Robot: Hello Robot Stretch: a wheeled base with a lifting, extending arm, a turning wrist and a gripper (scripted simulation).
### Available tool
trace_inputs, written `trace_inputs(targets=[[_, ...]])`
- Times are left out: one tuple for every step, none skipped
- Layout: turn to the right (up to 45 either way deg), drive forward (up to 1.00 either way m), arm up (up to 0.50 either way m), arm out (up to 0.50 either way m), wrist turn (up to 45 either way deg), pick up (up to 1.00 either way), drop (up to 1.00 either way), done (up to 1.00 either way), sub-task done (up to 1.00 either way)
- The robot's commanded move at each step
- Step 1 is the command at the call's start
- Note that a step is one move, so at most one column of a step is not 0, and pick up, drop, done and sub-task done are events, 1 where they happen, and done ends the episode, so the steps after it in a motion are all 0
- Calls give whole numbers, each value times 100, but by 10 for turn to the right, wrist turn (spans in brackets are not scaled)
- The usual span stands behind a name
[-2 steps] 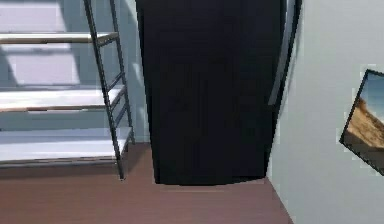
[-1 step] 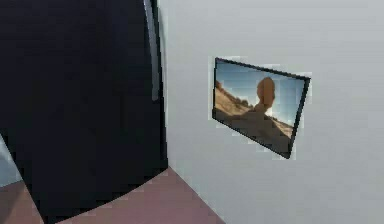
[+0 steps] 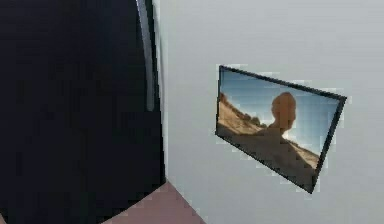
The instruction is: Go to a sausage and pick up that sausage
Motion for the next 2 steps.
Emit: trace_inputs(targets=[[450,0,0,0,0,0,0,0,0],[0,30,0,0,0,0,0,0,0]])
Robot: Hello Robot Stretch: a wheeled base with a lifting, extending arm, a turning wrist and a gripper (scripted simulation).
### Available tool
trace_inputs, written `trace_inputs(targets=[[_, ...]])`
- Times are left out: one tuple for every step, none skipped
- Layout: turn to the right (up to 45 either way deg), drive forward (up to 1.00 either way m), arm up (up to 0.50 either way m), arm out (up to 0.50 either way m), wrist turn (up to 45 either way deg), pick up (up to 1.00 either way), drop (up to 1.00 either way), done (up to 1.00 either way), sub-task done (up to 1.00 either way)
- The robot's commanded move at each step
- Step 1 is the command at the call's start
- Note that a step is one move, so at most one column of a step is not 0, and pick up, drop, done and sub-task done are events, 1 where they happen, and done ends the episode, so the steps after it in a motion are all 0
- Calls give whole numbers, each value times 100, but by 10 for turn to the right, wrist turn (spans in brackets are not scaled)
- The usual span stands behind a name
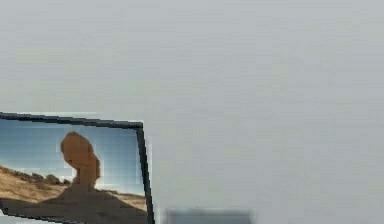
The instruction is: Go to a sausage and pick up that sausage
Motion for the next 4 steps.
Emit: trace_inputs(targets=[[-120,0,0,0,0,0,0,0,0],[0,0,50,0,0,0,0,0,0],[0,0,38,0,0,0,0,0,0],[0,0,0,50,0,0,0,0,0]])
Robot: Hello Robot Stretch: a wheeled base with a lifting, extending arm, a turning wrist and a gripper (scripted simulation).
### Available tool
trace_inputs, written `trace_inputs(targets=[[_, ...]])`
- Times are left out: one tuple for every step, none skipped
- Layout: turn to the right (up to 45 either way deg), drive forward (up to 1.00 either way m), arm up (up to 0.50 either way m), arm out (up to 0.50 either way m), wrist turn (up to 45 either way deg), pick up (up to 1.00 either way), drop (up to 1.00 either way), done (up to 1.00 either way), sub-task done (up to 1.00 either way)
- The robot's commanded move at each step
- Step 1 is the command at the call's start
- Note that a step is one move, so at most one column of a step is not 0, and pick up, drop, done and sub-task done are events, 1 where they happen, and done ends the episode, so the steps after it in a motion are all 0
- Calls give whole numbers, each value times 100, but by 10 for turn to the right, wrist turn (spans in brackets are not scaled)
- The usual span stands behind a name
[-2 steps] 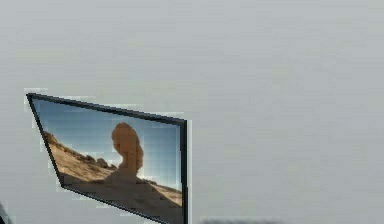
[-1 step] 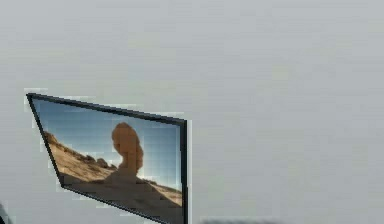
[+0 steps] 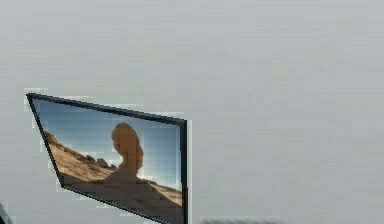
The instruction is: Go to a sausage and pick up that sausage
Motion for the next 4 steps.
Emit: trace_inputs(targets=[[0,0,0,0,450,0,0,0,0],[0,0,0,0,450,0,0,0,0],[0,0,0,0,450,0,0,0,0],[0,0,0,0,90,0,0,0,0]])
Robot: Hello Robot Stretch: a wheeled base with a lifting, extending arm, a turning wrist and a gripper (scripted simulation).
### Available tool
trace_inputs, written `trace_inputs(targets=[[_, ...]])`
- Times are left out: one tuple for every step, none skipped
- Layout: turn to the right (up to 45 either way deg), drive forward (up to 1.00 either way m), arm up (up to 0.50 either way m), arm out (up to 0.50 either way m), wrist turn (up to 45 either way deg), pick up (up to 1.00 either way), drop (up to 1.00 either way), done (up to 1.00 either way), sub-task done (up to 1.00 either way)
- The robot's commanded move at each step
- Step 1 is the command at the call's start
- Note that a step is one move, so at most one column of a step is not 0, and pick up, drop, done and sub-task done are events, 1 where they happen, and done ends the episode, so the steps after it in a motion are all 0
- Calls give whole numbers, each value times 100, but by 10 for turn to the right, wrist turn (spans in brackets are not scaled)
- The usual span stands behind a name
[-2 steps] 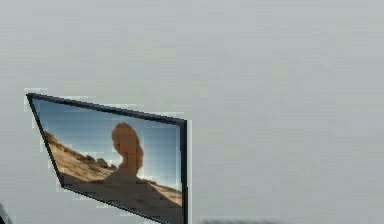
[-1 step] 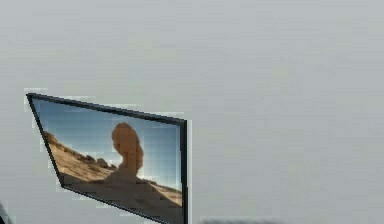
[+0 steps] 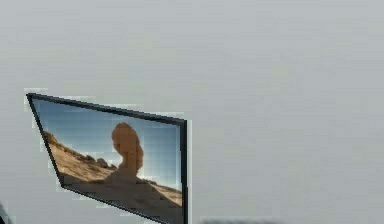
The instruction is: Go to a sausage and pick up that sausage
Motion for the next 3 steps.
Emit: trace_inputs(targets=[[0,0,-10,0,0,0,0,0,0],[0,0,0,0,0,100,0,0,0],[0,0,10,0,0,0,0,0,0]])
